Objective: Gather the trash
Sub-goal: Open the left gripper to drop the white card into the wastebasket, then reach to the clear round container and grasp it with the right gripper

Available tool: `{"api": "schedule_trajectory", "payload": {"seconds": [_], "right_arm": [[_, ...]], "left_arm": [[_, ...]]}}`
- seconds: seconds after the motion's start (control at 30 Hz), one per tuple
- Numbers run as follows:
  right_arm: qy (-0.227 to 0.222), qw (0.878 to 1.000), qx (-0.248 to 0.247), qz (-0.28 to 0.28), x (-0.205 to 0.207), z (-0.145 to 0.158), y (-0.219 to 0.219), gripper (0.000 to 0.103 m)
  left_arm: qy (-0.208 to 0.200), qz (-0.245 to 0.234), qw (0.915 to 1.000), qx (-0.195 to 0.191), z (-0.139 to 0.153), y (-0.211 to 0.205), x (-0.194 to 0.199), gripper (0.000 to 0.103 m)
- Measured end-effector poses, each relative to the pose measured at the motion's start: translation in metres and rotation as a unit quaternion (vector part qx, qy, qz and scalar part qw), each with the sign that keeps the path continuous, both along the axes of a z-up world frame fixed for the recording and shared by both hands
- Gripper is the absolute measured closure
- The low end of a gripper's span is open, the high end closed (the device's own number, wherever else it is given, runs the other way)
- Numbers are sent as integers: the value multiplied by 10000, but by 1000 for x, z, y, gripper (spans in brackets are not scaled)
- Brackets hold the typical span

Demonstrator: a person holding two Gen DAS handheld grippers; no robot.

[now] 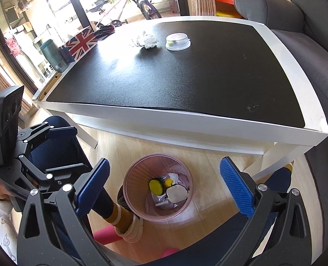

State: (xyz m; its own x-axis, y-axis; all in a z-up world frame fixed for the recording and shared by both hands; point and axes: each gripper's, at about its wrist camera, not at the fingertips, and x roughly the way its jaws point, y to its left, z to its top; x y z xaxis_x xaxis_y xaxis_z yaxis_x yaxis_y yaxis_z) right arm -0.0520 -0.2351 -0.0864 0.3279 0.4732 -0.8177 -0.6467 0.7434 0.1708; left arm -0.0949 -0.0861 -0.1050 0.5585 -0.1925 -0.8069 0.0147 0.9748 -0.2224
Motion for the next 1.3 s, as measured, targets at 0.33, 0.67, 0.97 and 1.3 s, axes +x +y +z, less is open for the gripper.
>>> {"api": "schedule_trajectory", "payload": {"seconds": [0.33,0.67,0.97,1.3], "right_arm": [[-46,9999,90,65,4,7,7,5],[-258,9996,83,108,48,33,33,5],[-349,9990,-49,259,99,58,75,5],[-39,9987,-392,309,160,56,128,5]], "left_arm": [[-261,198,9995,7,20,14,-6,8],[-522,550,9970,181,45,53,3,8],[-611,636,9958,240,62,76,26,8],[-580,690,9956,248,71,94,47,8]]}}
